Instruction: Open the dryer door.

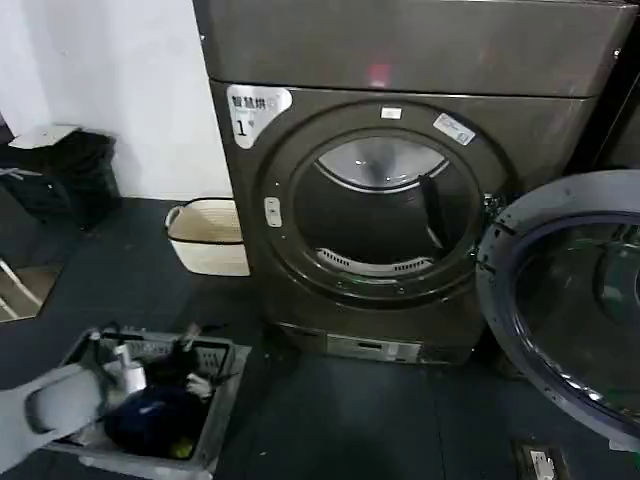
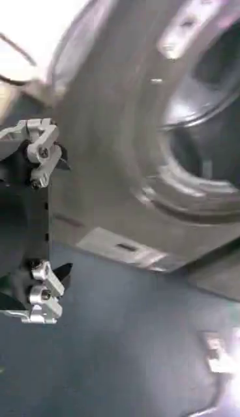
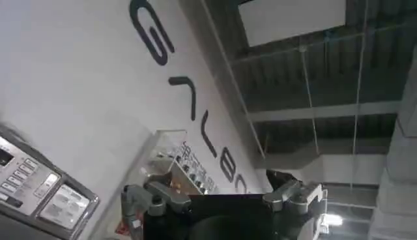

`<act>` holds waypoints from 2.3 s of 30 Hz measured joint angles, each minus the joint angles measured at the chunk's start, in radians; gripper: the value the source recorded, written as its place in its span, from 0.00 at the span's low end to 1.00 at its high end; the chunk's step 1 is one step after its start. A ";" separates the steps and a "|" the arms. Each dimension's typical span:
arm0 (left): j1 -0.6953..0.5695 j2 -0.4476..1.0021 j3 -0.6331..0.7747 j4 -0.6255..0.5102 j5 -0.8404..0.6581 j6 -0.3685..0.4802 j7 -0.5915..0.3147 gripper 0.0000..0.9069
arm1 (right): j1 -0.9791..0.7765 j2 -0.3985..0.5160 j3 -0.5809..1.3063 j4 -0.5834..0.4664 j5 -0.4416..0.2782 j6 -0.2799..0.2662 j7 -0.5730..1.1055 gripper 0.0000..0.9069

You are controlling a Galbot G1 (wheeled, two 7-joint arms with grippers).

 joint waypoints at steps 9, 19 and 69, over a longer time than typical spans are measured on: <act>0.060 0.128 -0.022 0.025 0.001 0.043 0.042 1.00 | 0.002 -0.002 0.016 -0.003 -0.011 0.004 0.000 1.00; 0.093 0.210 -0.037 0.046 -0.001 0.091 0.114 1.00 | 0.005 -0.006 0.021 -0.020 -0.009 0.008 0.002 1.00; 0.301 0.358 -0.113 0.040 -0.096 0.200 0.087 1.00 | -0.008 -0.001 0.041 -0.059 -0.006 0.023 0.000 1.00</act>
